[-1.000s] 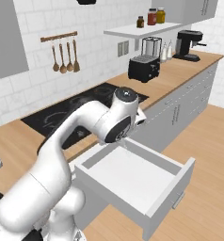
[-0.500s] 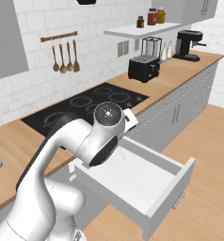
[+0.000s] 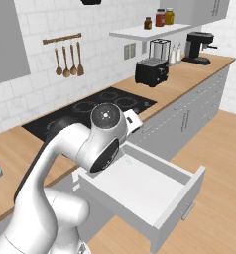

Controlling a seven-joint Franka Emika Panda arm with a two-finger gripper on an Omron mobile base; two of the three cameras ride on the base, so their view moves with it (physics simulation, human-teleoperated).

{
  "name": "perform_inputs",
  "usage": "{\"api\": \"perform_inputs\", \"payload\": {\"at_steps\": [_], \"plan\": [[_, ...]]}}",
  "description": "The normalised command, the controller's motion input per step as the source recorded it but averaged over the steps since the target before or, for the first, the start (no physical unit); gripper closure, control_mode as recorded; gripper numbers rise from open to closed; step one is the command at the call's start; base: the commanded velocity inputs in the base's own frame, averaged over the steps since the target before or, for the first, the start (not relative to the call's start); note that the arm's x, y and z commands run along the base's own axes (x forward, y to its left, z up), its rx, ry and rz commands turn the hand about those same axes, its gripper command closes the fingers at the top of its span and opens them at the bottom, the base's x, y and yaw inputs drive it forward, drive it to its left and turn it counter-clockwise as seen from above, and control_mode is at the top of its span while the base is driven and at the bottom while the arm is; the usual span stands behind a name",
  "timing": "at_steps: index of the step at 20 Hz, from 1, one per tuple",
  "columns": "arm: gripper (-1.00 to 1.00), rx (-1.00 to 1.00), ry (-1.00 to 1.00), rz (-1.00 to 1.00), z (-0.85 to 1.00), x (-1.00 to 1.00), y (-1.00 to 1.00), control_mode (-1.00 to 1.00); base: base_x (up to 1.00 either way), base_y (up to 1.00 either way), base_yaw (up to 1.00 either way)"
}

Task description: Take a straw from the drawer in front and place it inside the glass cup on the dining counter.

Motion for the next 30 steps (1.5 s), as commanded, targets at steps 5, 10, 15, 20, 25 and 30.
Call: {"api": "perform_inputs", "payload": {"at_steps": [5,10,15,20,25,30], "plan": [[1.00,-0.01,-0.01,0.00,0.00,-0.04,0.01,1.00,-0.17,0.02,-0.05],[1.00,0.00,0.00,0.00,0.00,0.00,0.00,1.00,-0.47,0.02,-0.32],[1.00,0.00,0.00,0.00,0.00,0.00,0.00,1.00,-0.42,-0.06,-0.40],[1.00,0.00,0.00,0.00,0.00,0.00,0.00,1.00,-0.42,-0.34,-0.32],[1.00,0.00,0.00,0.00,0.00,0.00,0.00,1.00,-0.14,-0.47,-0.39],[1.00,0.00,0.00,0.00,0.00,0.00,0.00,1.00,-0.02,-0.51,-0.43]]}}
